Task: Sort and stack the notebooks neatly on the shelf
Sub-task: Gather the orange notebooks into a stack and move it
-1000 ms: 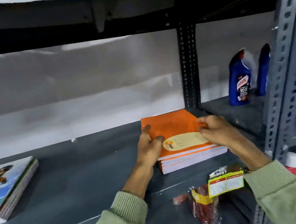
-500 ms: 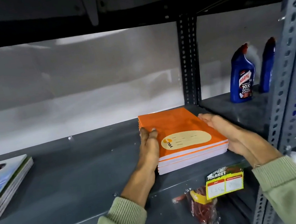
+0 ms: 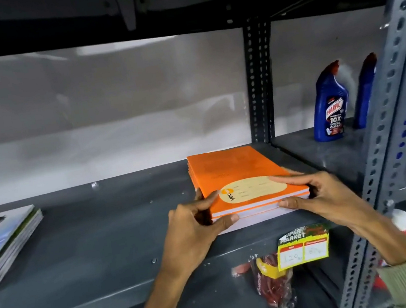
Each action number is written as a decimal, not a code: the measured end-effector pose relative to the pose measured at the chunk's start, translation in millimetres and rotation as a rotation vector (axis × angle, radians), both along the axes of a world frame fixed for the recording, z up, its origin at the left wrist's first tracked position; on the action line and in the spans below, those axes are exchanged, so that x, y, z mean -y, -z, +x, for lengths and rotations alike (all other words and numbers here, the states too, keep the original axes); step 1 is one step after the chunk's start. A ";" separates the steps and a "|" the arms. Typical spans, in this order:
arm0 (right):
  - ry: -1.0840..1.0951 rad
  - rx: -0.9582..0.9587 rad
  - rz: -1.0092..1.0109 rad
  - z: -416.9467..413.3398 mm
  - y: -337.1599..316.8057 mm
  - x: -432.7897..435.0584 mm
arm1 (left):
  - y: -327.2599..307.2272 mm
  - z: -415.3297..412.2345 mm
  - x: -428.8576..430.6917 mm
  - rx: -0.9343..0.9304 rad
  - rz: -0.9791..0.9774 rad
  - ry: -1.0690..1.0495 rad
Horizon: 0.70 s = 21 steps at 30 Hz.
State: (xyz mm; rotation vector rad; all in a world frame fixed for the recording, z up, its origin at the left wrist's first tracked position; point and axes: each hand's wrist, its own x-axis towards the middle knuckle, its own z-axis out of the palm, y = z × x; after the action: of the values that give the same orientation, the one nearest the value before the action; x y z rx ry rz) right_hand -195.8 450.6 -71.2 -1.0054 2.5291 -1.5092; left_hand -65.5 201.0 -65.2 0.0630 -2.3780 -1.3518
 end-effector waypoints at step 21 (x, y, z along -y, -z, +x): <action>0.172 0.658 -0.274 -38.2 -19.2 44.1 | -17.2 -51.5 -21.2 0.161 0.697 -0.132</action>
State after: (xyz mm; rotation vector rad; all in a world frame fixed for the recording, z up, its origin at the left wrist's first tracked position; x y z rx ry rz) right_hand -234.0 406.5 -52.1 -0.2227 2.0116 -1.8722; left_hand -117.0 222.2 -48.0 0.5268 -1.8594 -2.0966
